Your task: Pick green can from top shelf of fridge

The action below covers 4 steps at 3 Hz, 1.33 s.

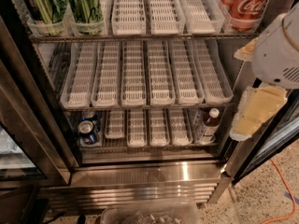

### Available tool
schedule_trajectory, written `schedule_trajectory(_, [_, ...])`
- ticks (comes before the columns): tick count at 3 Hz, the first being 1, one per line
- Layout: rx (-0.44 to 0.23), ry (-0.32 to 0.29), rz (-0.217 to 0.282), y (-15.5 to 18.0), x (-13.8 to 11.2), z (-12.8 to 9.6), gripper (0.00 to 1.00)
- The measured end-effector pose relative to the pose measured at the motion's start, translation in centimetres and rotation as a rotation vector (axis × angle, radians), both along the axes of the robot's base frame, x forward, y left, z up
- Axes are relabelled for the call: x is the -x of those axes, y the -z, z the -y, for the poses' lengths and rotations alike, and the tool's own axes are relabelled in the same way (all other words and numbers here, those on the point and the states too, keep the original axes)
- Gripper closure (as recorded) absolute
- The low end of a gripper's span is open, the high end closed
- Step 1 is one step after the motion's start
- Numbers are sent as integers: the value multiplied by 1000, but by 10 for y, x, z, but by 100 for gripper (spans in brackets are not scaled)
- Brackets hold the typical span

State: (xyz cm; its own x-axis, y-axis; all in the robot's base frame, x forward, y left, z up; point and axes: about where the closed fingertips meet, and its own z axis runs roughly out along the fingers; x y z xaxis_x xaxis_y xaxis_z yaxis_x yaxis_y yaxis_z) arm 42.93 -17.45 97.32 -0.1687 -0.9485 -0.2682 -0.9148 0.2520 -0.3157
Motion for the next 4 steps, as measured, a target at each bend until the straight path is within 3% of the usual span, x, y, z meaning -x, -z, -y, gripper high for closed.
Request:
schedule_trajectory(1, [-44,-72,78,-3,4,-46,0])
schedule_trajectory(2, [-45,-72,78,-3,4,-46,0])
schedule_trajectory(3, [-87,-64,107,-2,7,-58,0])
schedule_trajectory(4, [-159,-62,173,-2,8,-91,0])
